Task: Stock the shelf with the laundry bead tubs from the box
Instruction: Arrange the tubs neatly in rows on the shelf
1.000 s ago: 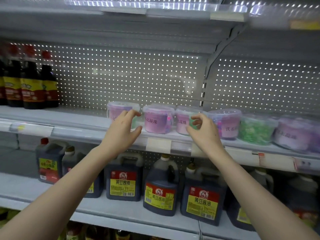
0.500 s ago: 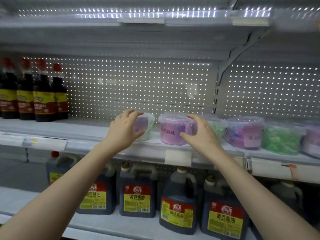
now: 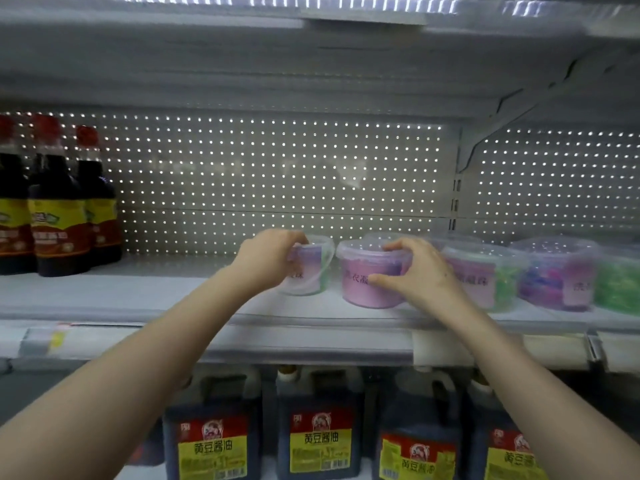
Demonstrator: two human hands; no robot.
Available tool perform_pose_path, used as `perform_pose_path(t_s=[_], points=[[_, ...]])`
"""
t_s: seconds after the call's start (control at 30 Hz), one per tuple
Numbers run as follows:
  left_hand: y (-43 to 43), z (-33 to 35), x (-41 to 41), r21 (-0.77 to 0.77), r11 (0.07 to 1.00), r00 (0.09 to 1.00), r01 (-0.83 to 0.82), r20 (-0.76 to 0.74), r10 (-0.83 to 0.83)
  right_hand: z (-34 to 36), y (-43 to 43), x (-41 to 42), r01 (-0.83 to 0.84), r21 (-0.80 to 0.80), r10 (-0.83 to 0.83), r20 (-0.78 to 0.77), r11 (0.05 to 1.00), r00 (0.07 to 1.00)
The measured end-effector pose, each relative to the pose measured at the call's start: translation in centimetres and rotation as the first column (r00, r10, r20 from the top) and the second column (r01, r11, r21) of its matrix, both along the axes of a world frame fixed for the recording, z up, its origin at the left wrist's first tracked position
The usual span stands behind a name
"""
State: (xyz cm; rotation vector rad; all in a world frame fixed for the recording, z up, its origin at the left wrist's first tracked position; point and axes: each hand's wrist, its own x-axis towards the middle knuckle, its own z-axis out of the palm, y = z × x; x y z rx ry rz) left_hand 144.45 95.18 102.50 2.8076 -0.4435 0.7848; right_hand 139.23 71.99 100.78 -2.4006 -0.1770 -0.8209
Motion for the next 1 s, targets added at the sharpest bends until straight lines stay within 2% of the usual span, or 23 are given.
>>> perform_pose_path(t_s=[0.17,0.33,0.5,0.67,0.87,1.0], points=[[1.4,0.6,5.1,0.077,0.996,0.997,0.040,-0.072,-0.034,0.7,0.9,2.5,-0.012,-0.031,0.010,-0.060,0.999,0.998],[1.0,1.7,9.4,0.158,0.987,0.985,-0.040,-0.160,0.065,1.7,0.3,4.6,-0.072,-0.133,0.052,-0.150,0.989,0.987],[1.3,1.4,13.8,0.147,0.988,0.992,-0.044,-0.107,0.060,2.1,-0.3,5.7,-0.154,-0.167,0.123,-0.185,0.974,0.975],[1.2,0.9,15.9,0.088,0.996,0.998,-0.014,-0.066,0.020,2.1,0.0,6.7,-0.166,-0.176,0.126,-0.219,0.970,0.968],[1.8,1.5,16.3,0.074,0.997,0.991,0.033,-0.134,-0.023,2.1,0.5,7.1,-0.181,-0.184,0.142,-0.206,0.966,0.968],[2.6,1.7,15.0,0.080,0.996,0.986,-0.035,-0.160,0.047,2.4,0.7,7.1,-0.202,-0.169,0.164,-0.211,0.965,0.964]])
